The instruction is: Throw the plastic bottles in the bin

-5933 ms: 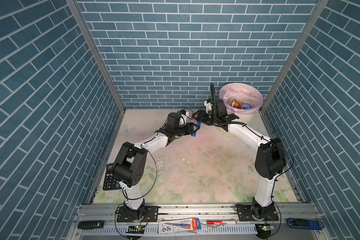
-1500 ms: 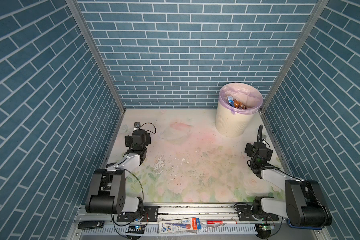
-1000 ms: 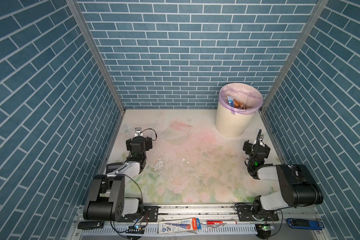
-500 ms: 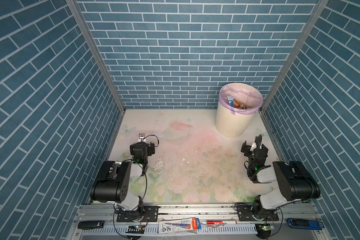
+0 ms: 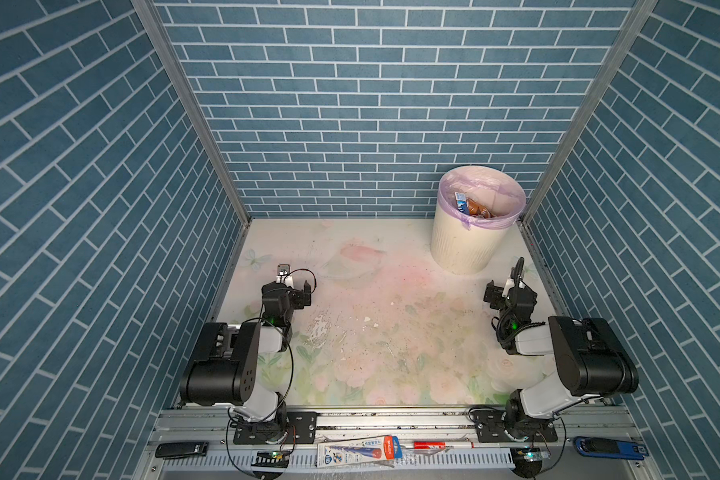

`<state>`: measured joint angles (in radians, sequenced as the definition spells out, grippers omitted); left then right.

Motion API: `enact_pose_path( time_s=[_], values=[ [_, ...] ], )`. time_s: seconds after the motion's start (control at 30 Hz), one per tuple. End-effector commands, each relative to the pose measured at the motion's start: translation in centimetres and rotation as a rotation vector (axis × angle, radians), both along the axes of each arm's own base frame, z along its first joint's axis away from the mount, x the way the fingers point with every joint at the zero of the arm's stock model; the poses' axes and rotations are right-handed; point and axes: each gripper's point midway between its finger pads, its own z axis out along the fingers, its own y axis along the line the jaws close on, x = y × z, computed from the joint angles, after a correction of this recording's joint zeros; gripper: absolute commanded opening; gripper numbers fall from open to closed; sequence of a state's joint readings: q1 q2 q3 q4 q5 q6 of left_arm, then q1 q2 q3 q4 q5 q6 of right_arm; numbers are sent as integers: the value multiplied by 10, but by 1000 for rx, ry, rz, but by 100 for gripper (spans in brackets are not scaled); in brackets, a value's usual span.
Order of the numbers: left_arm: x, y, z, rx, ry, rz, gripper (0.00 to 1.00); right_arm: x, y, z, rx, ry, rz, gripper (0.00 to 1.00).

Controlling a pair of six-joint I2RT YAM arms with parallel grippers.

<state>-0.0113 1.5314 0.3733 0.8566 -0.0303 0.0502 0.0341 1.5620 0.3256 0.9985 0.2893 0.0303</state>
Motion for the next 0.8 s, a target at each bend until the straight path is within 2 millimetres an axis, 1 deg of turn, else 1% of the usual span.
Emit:
enact_pose_path(
  time_s=[0.0, 0.37, 0.53, 0.77],
  values=[
    [5, -3, 7, 2, -20, -22, 99, 4, 1, 7, 18, -11, 3, 99],
    [5, -3, 7, 2, -19, -22, 99, 4, 1, 7, 18, -12, 3, 99],
    [5, -3, 7, 2, -20, -22, 99, 9, 4, 3, 42, 16, 33, 99],
    [4, -3, 7, 2, -19, -22, 99, 7, 1, 5, 39, 3, 26, 99]
  ],
)
